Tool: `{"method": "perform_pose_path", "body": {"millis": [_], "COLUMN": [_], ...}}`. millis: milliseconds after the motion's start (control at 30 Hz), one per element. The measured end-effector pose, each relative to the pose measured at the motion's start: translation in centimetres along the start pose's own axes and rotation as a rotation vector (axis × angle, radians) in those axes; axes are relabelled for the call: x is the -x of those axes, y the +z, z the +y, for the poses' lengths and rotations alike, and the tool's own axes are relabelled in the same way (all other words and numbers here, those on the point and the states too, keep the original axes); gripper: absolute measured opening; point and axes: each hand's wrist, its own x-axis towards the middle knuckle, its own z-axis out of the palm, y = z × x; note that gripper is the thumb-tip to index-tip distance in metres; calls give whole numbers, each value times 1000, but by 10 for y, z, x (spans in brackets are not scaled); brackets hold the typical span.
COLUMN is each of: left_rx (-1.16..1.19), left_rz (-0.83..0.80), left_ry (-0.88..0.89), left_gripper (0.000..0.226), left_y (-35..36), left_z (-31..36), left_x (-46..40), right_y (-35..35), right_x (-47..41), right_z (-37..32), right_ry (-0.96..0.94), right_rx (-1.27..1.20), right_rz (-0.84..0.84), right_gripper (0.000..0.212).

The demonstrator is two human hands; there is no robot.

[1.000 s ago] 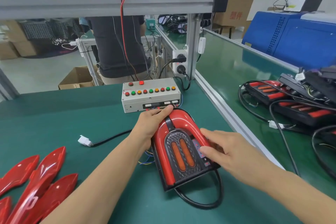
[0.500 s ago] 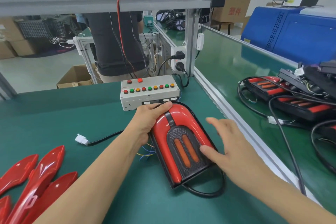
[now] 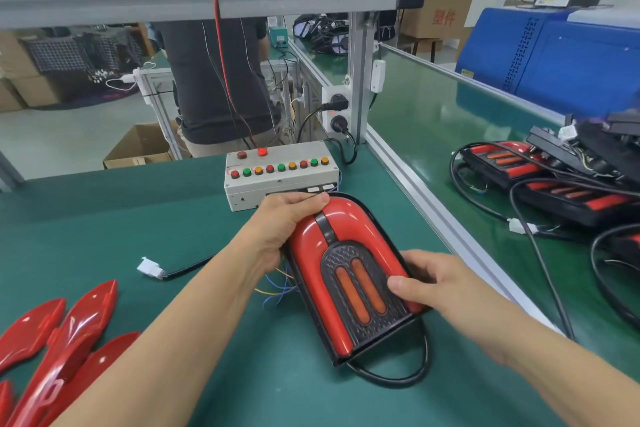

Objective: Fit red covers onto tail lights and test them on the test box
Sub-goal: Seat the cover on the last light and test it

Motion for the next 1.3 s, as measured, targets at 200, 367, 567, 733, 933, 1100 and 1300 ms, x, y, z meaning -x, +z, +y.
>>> {"method": "perform_pose_path", "body": {"millis": [200, 367, 567, 733, 933, 1100, 1300], "left_rx": [79, 47, 163, -105, -670, -178, 27], "left_rz": [51, 2, -61, 87, 384, -201, -380], "left_ry": [159, 153, 132, 153, 458, 253, 312], "left_gripper": [9, 7, 13, 36, 32, 38, 40], "left_y": [2, -2, 0, -9, -32, -6, 3], "left_z": [-2, -1, 1, 4, -11, -21, -9], "left_x": [1, -1, -3, -2, 21, 33, 21], "right_y": [11, 9, 8, 8, 6, 15, 4], "right_x": [0, 0, -11, -20, -24, -29, -30], "right_z": [0, -3, -8, -3, 1, -13, -37], "right_ry": [-81, -44, 18, 70, 34, -155, -359], "right_rx": [6, 95, -101, -307, -687, -846, -958], "right_rz": [157, 75, -37, -5, 182, 136, 8], "right_gripper": [20, 27, 44, 59, 57, 53, 83]}}
